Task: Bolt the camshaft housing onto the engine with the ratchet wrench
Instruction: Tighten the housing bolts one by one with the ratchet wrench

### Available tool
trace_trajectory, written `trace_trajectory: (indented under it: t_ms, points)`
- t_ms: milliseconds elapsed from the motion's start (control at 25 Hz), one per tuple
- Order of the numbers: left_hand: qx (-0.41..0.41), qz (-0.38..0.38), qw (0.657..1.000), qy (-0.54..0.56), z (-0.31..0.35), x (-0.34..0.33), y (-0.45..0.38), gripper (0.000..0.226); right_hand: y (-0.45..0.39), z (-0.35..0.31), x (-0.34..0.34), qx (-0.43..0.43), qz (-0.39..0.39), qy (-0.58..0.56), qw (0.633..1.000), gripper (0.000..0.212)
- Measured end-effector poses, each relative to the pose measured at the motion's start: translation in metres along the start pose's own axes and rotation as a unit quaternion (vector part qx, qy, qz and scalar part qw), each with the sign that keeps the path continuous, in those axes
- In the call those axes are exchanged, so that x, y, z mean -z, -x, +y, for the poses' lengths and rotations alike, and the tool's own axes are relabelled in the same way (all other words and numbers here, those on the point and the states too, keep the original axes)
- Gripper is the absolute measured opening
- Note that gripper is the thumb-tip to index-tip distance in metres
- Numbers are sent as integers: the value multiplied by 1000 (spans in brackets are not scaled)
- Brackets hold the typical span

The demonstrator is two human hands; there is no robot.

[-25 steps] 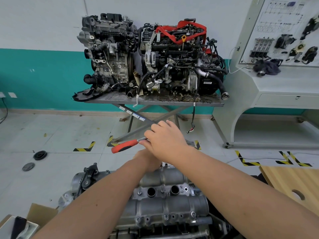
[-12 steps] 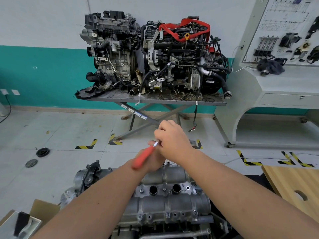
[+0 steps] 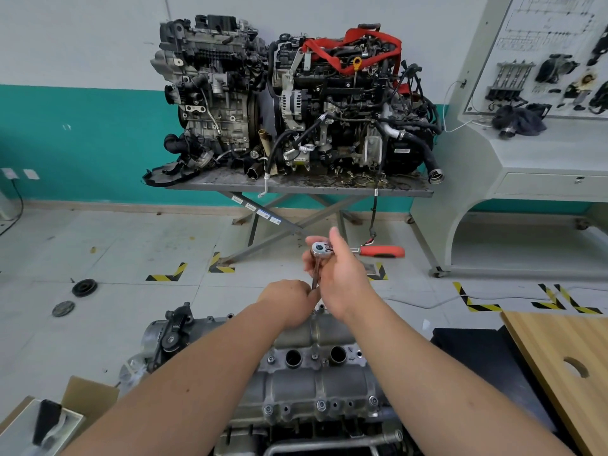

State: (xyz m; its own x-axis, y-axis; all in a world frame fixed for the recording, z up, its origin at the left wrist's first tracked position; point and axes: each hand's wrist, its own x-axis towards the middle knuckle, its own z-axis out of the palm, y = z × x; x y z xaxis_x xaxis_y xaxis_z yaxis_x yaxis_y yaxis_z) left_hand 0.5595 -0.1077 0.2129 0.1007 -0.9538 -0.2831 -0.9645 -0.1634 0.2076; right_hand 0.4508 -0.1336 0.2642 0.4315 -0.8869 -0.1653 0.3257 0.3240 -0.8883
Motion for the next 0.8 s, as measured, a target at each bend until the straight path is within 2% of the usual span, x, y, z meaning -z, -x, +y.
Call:
trace_trajectory:
  t_ms: [120,240,320,440,600,680,800]
  points:
    - [7,-4,1000,-20,2,-1,0,50,1,-6,2,-28,-27,17,999,29]
    - [14,-5,999,-32,5,-1,-1,50,7,-3,2,14,-47,14,999,5]
    - [12,-7,999,-39,5,3,-1,45,10,2,1,42,-39,28,998,15]
    - [4,-4,999,-43,5,4,-1,29,11,12,-3,95,25,87,991,11]
    - [7,-5,999,-43,6,3,0,18,13,22,-13,146,72,83,983,11]
    - [5,-2,999,-48,6,3,0,22,14,22,-16,136,75,46,987,11]
    - [-16,7,998,-60,5,2,0,25,8,7,-20,39,83,-41,995,18]
